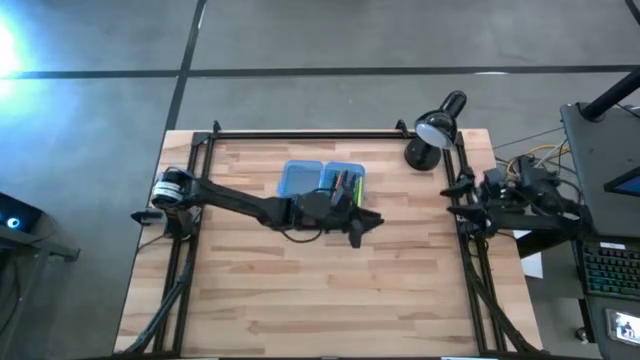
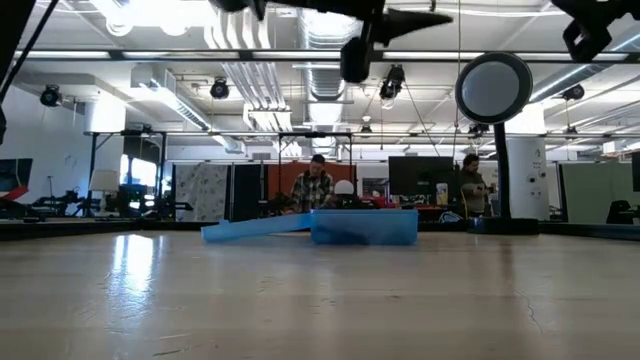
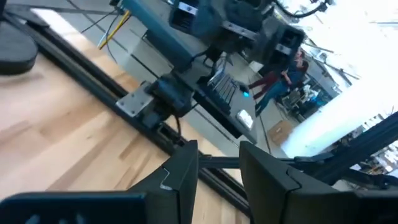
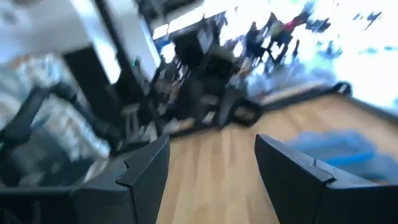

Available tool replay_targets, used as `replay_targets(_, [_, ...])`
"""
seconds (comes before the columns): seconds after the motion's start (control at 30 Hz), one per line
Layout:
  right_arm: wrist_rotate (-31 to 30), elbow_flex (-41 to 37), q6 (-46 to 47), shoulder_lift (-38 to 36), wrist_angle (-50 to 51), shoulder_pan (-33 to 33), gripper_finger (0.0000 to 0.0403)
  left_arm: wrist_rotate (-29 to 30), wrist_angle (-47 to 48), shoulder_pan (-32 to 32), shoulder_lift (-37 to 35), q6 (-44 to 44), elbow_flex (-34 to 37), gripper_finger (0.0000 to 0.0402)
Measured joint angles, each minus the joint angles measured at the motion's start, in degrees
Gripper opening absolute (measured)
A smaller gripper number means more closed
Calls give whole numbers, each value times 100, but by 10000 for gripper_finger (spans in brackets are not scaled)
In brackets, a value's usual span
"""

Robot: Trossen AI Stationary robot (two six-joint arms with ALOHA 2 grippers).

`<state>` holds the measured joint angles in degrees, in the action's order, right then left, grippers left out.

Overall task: Pick & place school supplies into a supply box
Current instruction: Return to Home Position

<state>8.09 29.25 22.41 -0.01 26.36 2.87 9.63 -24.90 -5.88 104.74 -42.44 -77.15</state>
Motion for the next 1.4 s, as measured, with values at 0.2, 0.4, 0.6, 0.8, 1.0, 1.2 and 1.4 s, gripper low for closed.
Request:
replay_targets(0.2, [848,-441,-95,184,-705,-10,226,226,-1141,-50,-493,-48,1181,101])
replay_targets(0.4, [881,-1246,107,0,-2191,-13,226,1249,-2211,-224,-1195,322,2571,101])
replay_targets(0.6, [843,-1746,128,24,-2707,-24,226,1386,-2287,-285,-1822,397,3486,101])
replay_targets(0.8, [32,-2335,434,0,-3255,-24,226,1399,-2574,-288,-2449,236,4410,101])
replay_targets(1.0, [-874,-2752,834,10,-3253,-21,226,1192,-3011,-287,-3008,351,5206,101])
replay_targets(1.2, [-936,-2874,847,72,-2748,-20,226,1082,-3310,-289,-3475,621,5944,101])
replay_targets(1.4, [-939,-2874,849,213,-2698,-22,226,1082,-3441,-287,-3845,750,6513,101])
